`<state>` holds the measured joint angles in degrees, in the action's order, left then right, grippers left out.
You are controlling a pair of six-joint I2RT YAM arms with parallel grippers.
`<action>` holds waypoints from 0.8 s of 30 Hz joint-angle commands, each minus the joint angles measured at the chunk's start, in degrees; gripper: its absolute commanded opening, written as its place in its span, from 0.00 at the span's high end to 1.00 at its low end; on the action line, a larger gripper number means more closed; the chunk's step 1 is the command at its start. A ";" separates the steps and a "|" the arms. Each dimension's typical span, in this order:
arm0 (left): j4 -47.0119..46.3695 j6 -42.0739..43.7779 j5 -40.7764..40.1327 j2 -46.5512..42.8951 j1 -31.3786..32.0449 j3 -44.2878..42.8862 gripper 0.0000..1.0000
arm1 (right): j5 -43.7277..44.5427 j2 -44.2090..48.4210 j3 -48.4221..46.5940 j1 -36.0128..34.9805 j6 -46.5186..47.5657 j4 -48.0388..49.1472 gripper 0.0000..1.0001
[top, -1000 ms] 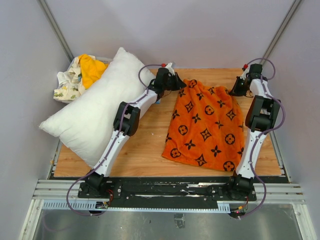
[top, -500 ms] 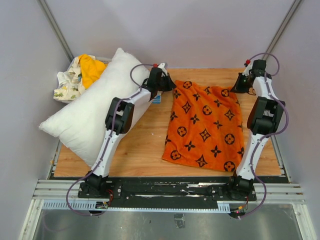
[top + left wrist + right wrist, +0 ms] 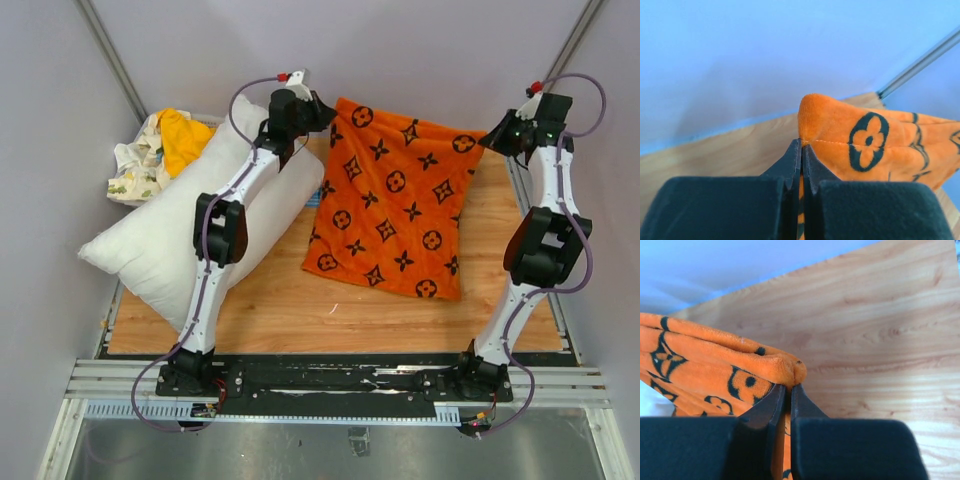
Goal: Remove the pillowcase from the pillow
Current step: Fold the pillowcase at the center of the board.
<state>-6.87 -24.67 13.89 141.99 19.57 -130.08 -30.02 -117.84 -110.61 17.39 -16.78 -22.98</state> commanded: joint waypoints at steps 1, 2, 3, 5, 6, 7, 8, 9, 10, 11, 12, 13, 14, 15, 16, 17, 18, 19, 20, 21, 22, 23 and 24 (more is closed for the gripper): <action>-5.16 1.24 2.68 1.72 -0.64 -3.96 1.00 | -0.75 -2.77 -8.09 0.98 -3.24 -0.07 0.99; -5.92 1.19 2.95 1.48 -0.63 -3.47 1.00 | -0.95 -3.30 -9.58 0.98 -3.14 -0.63 0.99; -6.82 1.13 3.10 1.12 -0.65 -2.67 1.00 | -0.69 -3.47 -10.59 1.05 -2.92 -0.89 0.99; -8.31 1.47 3.19 0.11 -0.60 -0.78 1.00 | -0.16 -3.37 -11.90 1.26 -2.75 -0.99 0.99; -8.75 1.67 3.29 -0.29 -0.63 -0.45 1.00 | -0.38 -3.45 -12.64 1.48 -2.76 -1.15 0.99; -8.95 1.72 3.57 -0.52 -0.59 -0.22 1.00 | -0.61 -3.50 -13.10 1.59 -2.75 -1.41 0.99; -9.17 1.78 4.04 -0.65 -0.60 0.02 1.00 | -0.85 -3.44 -13.34 1.72 -2.56 -1.71 0.99; -9.28 1.99 4.82 -0.74 -0.64 0.27 1.00 | -1.01 -3.30 -13.29 1.77 -2.25 -2.25 0.99; -9.25 2.17 5.50 -0.82 -0.65 0.55 1.00 | -1.15 -2.89 -12.82 1.85 -1.84 -2.53 0.99; -9.18 2.47 6.11 -0.95 -0.62 1.25 1.00 | -1.30 -2.33 -11.86 1.86 -1.28 -2.84 0.99; -9.38 2.91 6.83 -1.45 -0.66 2.60 1.00 | -1.52 -1.48 -10.61 1.90 -0.81 -2.98 0.99; -10.10 3.48 7.52 -2.21 -0.62 4.70 1.00 | -1.76 -0.36 -8.75 1.87 -0.41 -2.95 0.99; -11.29 4.37 8.12 -3.90 -0.53 7.53 1.00 | -1.95 0.99 -6.73 1.86 0.05 -2.85 0.99; -13.16 5.24 8.66 -5.62 -0.50 11.18 1.00 | -2.00 2.53 -3.88 1.78 0.45 -2.49 0.99; -15.46 6.00 9.23 -7.44 -0.48 15.05 1.00 | -2.05 4.65 -0.44 1.77 0.70 -1.39 0.99; -18.20 6.57 9.26 -9.55 -0.42 19.73 1.00 | -1.93 7.88 3.14 1.77 0.69 0.19 0.99; -20.97 7.04 9.16 -11.59 -0.34 24.27 1.00 | -1.82 10.01 6.95 1.82 0.43 1.73 0.99; -23.54 7.42 9.04 -13.65 -0.23 28.25 1.00 | -1.73 12.12 10.07 1.78 0.07 3.15 0.99; -25.21 7.76 8.97 -15.53 -0.10 31.76 1.00 | -1.59 13.92 12.95 1.78 -0.12 4.16 0.99; -26.56 8.01 8.95 -17.18 -0.08 34.58 1.00 | -1.45 15.92 15.43 1.82 -0.25 4.67 0.99; -27.66 8.11 8.96 -18.86 0.00 37.42 1.00 | -1.25 17.63 17.58 1.78 -0.33 4.94 0.99; -28.60 8.14 8.90 -20.53 -0.02 40.09 1.00 | -1.11 19.60 19.82 1.77 -0.45 5.10 0.99; -29.84 7.95 8.85 -22.12 0.08 42.58 1.00 | -0.81 21.57 22.41 1.78 -0.69 5.22 0.99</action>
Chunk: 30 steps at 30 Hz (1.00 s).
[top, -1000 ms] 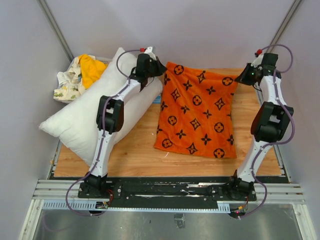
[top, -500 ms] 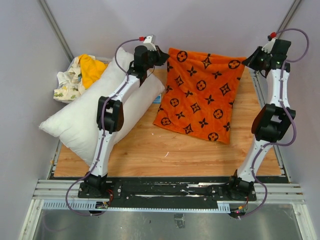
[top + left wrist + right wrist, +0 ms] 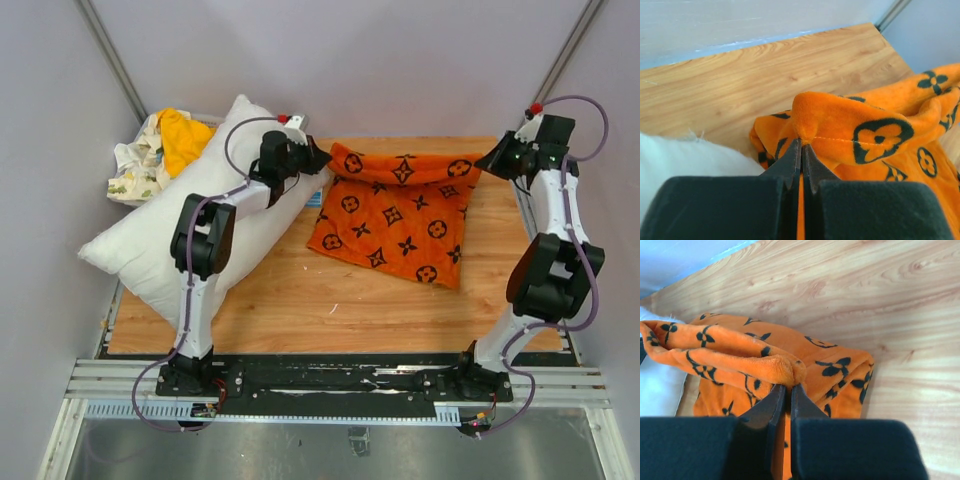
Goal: Remove the pillowcase from the pillow
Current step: Fold the pillowcase at the center of the board.
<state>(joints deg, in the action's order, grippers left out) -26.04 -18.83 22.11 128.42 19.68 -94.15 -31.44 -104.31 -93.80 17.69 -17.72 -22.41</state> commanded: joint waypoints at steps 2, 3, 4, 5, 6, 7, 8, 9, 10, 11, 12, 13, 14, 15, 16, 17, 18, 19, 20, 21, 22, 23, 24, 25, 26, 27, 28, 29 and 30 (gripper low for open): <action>-13.09 1.59 0.49 -11.74 0.08 12.39 1.00 | 0.94 12.14 9.02 1.50 -0.18 4.88 0.99; -14.31 1.34 0.34 -13.45 0.23 14.60 1.00 | 1.46 14.07 11.96 1.47 -0.52 5.04 0.99; -15.17 1.19 0.11 -15.06 0.41 16.75 1.00 | 1.67 16.23 14.11 1.47 -0.76 5.29 0.99; -15.85 1.17 -0.14 -16.59 0.58 18.67 1.00 | 2.31 18.39 16.25 1.47 -0.96 5.49 0.99; -16.29 1.21 -0.32 -18.21 0.73 20.63 1.00 | 2.77 20.29 18.03 1.47 -1.10 5.69 0.99; -16.55 1.37 -0.57 -19.68 0.89 22.50 1.00 | 3.16 22.30 19.95 1.51 -1.20 5.59 0.99; -16.65 1.65 -0.88 -21.22 1.14 24.19 1.00 | 3.33 24.22 21.66 1.47 -1.38 5.59 0.99; -16.67 1.95 -1.27 -22.61 1.27 26.04 1.00 | 3.39 26.02 23.65 1.47 -1.72 5.61 0.99; -16.81 2.29 -1.66 -24.03 1.48 27.79 1.00 | 3.51 27.81 25.57 1.47 -2.01 5.75 0.99; -17.07 2.57 -2.13 -25.31 1.72 29.83 1.00 | 3.80 29.31 27.37 1.47 -2.28 5.70 0.99; -17.60 2.65 -2.61 -26.34 1.85 31.73 1.00 | 4.03 30.96 29.53 1.47 -2.53 5.64 0.99; -18.30 2.47 -3.06 -27.32 1.97 33.96 1.00 | 4.28 32.37 31.65 1.47 -2.77 5.75 0.99; -19.05 2.20 -3.45 -28.47 2.17 36.23 1.00 | 4.60 33.57 33.68 1.49 -2.91 5.76 0.99; -19.99 2.00 -3.68 -28.94 2.34 38.49 1.00 | 4.89 34.68 35.55 1.47 -2.98 5.53 0.99; -20.82 1.97 -3.92 -29.92 2.71 40.76 1.00 | 5.10 36.28 37.46 1.47 -3.05 5.14 0.99; -21.42 1.96 -4.33 -30.65 2.96 42.67 1.00 | 5.27 37.42 39.43 1.50 -3.17 4.96 0.99; -21.79 1.96 -4.70 -31.40 3.18 44.64 1.00 | 5.42 38.63 41.33 1.47 -3.28 4.98 0.99; -21.79 1.96 -4.70 -32.09 3.36 46.33 1.00 | 5.68 39.71 42.99 1.50 -3.50 4.94 0.99; -22.11 1.95 -5.13 -32.63 3.49 47.73 1.00 | 6.16 40.72 44.55 1.54 -3.80 5.00 0.99; -22.89 1.97 -5.33 -33.05 3.59 49.02 1.00 | 6.87 41.67 46.31 1.48 -4.20 4.96 0.99; -23.13 1.88 -5.34 -33.13 3.65 50.01 1.00 | 7.63 42.33 47.54 1.47 -4.88 5.00 0.99; -23.17 1.60 -5.29 -33.15 3.73 50.98 1.00 | 8.18 42.69 48.50 1.49 -5.44 5.09 0.99; -23.22 1.34 -5.08 -33.10 3.71 51.47 1.00 | 8.49 42.70 49.31 1.54 -5.93 5.02 0.99; -23.45 1.20 -4.84 -32.94 3.70 52.32 1.00 | 8.64 42.47 49.93 1.56 -6.36 5.01 0.99; -23.96 0.92 -4.69 -32.85 3.70 53.14 1.00 | 8.71 42.19 50.37 1.56 -6.90 4.94 0.99; -24.68 0.57 -4.64 -32.85 3.70 54.11 1.00 | 8.62 41.60 50.76 1.64 -7.30 4.80 0.99; -25.50 0.29 -4.61 -32.87 3.71 54.90 1.00 | 8.41 40.97 51.03 1.78 -7.80 4.66 0.99; -26.40 0.02 -4.58 -33.00 3.71 55.87 1.00 | 8.27 40.45 51.19 1.96 -8.32 4.22 0.99; -26.81 -0.18 -4.89 -33.23 3.72 56.67 1.00 | 8.35 40.04 51.43 2.13 -8.82 3.80 0.99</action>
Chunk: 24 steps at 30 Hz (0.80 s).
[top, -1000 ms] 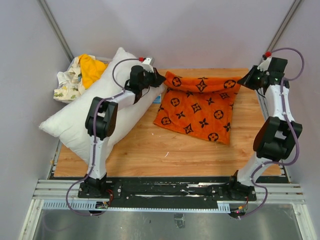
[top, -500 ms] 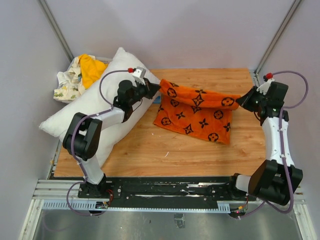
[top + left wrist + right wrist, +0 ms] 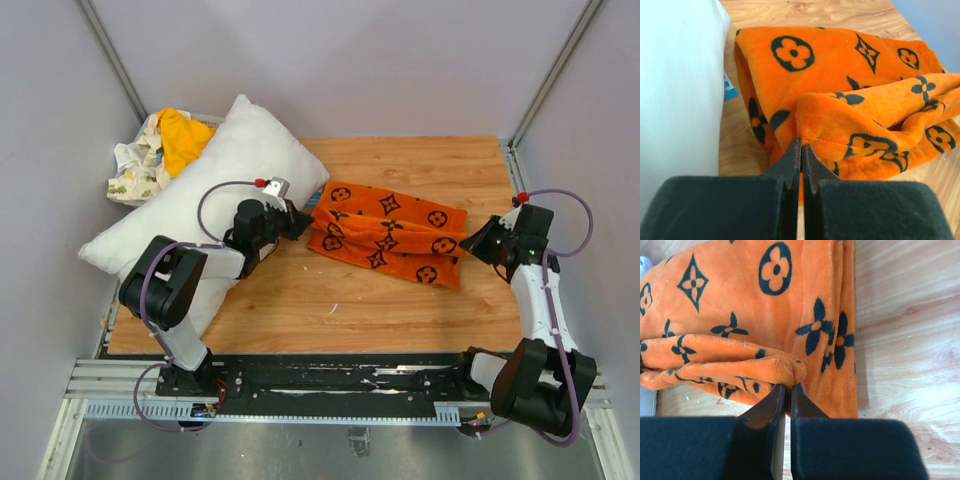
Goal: Remove the pillowcase from the pillow
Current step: Fold the pillowcase at the center of the board.
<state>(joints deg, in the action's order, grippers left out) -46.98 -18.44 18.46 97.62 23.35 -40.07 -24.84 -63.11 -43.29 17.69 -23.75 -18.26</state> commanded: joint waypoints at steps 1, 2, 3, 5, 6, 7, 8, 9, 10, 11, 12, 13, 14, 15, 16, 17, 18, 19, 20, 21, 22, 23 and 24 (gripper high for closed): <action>-6.33 -0.82 -1.51 -2.77 0.07 3.30 1.00 | 1.98 -1.35 1.22 2.35 -3.37 -0.42 0.99; -6.75 -0.95 -1.65 -2.97 0.03 3.99 1.00 | 2.44 -1.42 1.72 2.53 -4.04 -0.34 0.97; -7.25 -1.22 -1.48 -3.16 0.04 4.52 1.00 | 3.04 -1.34 2.07 2.79 -4.78 -0.37 0.96; -7.99 -1.57 -0.64 -3.11 0.02 5.39 1.00 | 4.37 -1.11 2.79 3.39 -5.58 -0.31 0.95; -8.03 -1.71 -0.13 -2.91 0.02 5.58 1.00 | 4.75 -0.89 3.10 3.85 -5.90 -0.38 0.95; -8.15 -2.00 0.22 -2.71 0.10 5.70 1.00 | 4.98 -0.64 3.54 4.25 -6.30 -0.37 0.95; -8.66 -2.28 0.43 -2.50 0.12 6.02 1.00 | 5.23 -0.24 3.80 4.75 -6.61 -0.34 0.95; -9.29 -2.63 0.50 -2.21 0.15 6.30 1.00 | 5.62 0.36 4.06 5.25 -7.03 -0.51 0.95; -9.88 -2.99 0.64 -1.98 0.19 6.49 1.00 | 6.01 1.03 4.31 5.80 -7.50 -0.62 0.95; -10.37 -3.20 0.90 -1.68 0.20 6.62 1.00 | 6.44 1.77 4.53 6.24 -7.83 -0.63 0.95; -10.67 -3.45 1.13 -1.48 0.24 6.64 1.00 | 6.61 2.48 4.75 6.63 -8.03 -0.71 0.93; -10.89 -3.56 1.51 -1.34 0.28 6.53 1.00 | 6.79 3.25 4.92 6.84 -8.18 -0.79 0.91; -11.00 -3.62 1.69 -1.21 0.36 6.50 1.00 | 6.94 3.95 4.98 6.91 -8.24 -0.99 0.90; -11.02 -3.58 1.79 -1.09 0.52 6.40 1.00 | 7.06 4.63 5.09 6.99 -8.30 -1.21 0.90; -11.15 -3.59 1.89 -0.98 0.73 6.41 1.00 | 7.20 5.32 5.13 7.00 -8.30 -1.45 0.89; -11.31 -3.64 1.93 -0.86 1.04 6.50 1.00 | 7.33 6.08 5.31 7.00 -8.40 -1.57 0.88; -11.74 -3.89 1.56 -0.79 1.51 6.65 1.00 | 7.35 6.80 5.69 7.00 -8.70 -1.70 0.86; -12.26 -3.97 0.98 -0.62 2.09 7.11 1.00 | 7.24 7.52 6.19 6.96 -8.95 -1.69 0.83; -12.72 -3.79 0.12 -0.45 2.88 7.62 0.94 | 7.15 8.81 6.72 7.00 -9.14 -1.62 0.80; -12.78 -3.64 -0.81 -0.42 3.38 7.79 0.81 | 7.47 10.09 7.53 7.00 -9.52 -1.52 0.76; -12.78 -3.44 -1.81 -0.67 3.64 7.95 0.67 | 7.86 11.36 8.31 7.00 -9.92 -1.00 0.69; -12.72 -3.29 -3.04 -1.25 3.71 8.07 0.56 | 8.14 12.94 9.05 7.05 -10.39 -0.50 0.57; -12.45 -3.08 -4.72 -2.20 3.76 8.16 0.42 | 8.64 14.52 9.48 7.01 -10.81 -0.17 0.42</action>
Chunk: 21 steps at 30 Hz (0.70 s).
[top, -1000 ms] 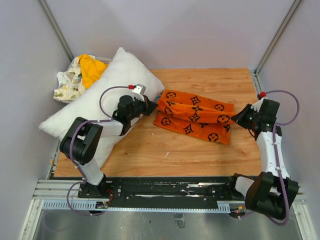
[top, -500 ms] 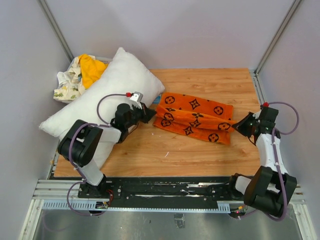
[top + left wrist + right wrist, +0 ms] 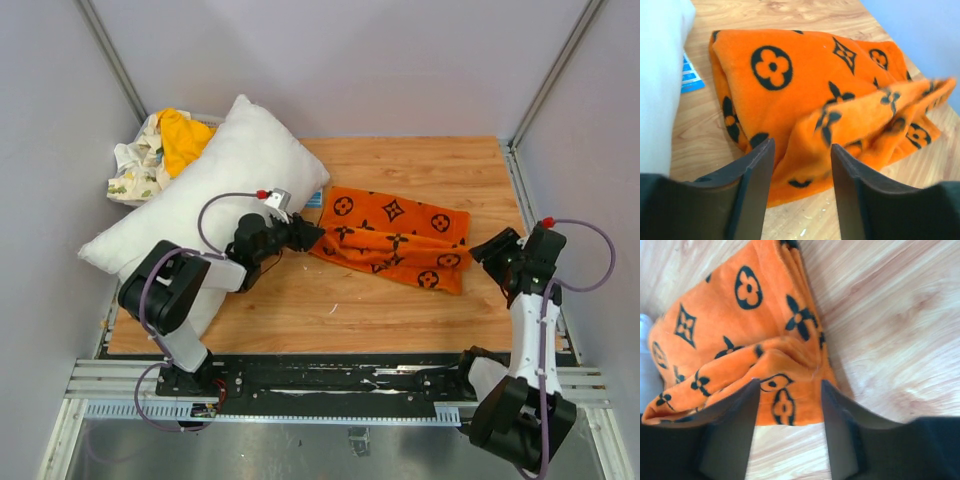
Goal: Remove the pillowcase from the pillow
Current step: Fold the pillowcase at the center of the board.
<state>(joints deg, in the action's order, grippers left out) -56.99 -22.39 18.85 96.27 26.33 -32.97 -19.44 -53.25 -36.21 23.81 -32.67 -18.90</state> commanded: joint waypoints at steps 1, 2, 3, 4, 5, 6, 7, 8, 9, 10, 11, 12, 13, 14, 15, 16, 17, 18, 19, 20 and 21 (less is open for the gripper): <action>-1.61 1.59 -6.41 -2.43 0.75 0.93 0.30 | 3.87 6.17 2.39 0.90 -2.30 0.63 0.28; -0.20 2.40 -7.99 -4.29 0.74 0.60 0.19 | 4.65 7.81 1.98 0.89 -2.65 0.64 0.16; 1.92 3.38 -9.58 -6.48 0.74 -0.25 0.08 | 5.65 9.30 1.22 0.88 -2.98 0.54 0.06; 4.26 4.46 -11.15 -8.71 0.74 -1.38 0.02 | 6.78 10.47 -0.18 0.88 -3.08 0.59 0.01; 6.95 5.75 -12.44 -10.74 0.74 -2.74 0.01 | 7.73 11.33 -1.59 0.88 -3.20 0.91 0.01; 9.12 6.88 -13.31 -12.50 0.74 -4.35 0.01 | 8.35 11.64 -3.00 0.88 -3.20 1.25 0.01; 11.37 7.72 -13.89 -13.75 0.74 -6.14 0.01 | 8.29 11.26 -4.73 0.82 -3.19 1.67 0.02; 13.86 8.32 -13.87 -14.30 0.74 -8.59 0.01 | 7.73 10.23 -6.37 0.76 -3.24 1.94 0.01; 18.44 8.77 -12.74 -13.92 0.74 -12.77 0.01 | 6.12 8.38 -8.37 0.53 -3.24 2.36 0.01; 22.50 9.07 -10.61 -12.64 0.74 -16.63 0.03 | 4.24 5.85 -10.16 -0.03 -3.02 2.83 0.01; 26.69 8.91 -8.22 -10.49 0.90 -20.90 0.08 | 2.85 3.24 -11.80 -1.28 -2.38 3.11 0.06; 30.86 8.90 -5.70 -8.05 1.24 -25.17 0.15 | 2.35 -0.95 -13.86 -4.28 -1.09 2.86 0.09; 35.37 9.17 -4.52 -5.21 1.89 -28.95 0.20 | 2.88 -2.90 -16.06 -6.05 0.72 1.65 0.11; 39.22 9.53 -4.52 -2.55 2.61 -32.16 0.24 | 3.74 -7.17 -18.21 -10.29 2.86 0.04 0.11; 42.53 9.62 -5.37 -0.34 3.52 -34.39 0.25 | 4.32 -10.27 -20.53 -13.10 5.13 -2.29 0.11; 44.99 9.70 -6.04 1.90 4.31 -35.57 0.26 | 5.04 -12.96 -22.29 -15.85 7.03 -4.57 0.11; 46.39 9.80 -6.47 3.04 5.06 -35.76 0.25 | 5.90 -15.05 -23.54 -18.48 8.85 -5.97 0.10; 47.28 10.01 -6.78 3.58 5.90 -35.15 0.25 | 6.85 -16.63 -23.80 -20.54 10.40 -6.79 0.09; 47.84 10.58 -6.99 3.85 6.64 -34.18 0.23 | 7.78 -17.84 -23.32 -22.18 11.67 -7.19 0.08; 48.20 11.54 -7.79 3.85 7.62 -33.10 0.22 | 8.49 -18.89 -22.32 -23.38 12.54 -7.27 0.07; 48.70 12.61 -9.11 3.85 8.47 -31.93 0.19 | 8.50 -19.80 -21.21 -23.93 13.08 -6.72 0.07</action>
<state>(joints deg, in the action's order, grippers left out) -19.66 -13.28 11.27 98.06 31.77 -68.49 -13.67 -70.98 -58.83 3.92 -26.39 -20.14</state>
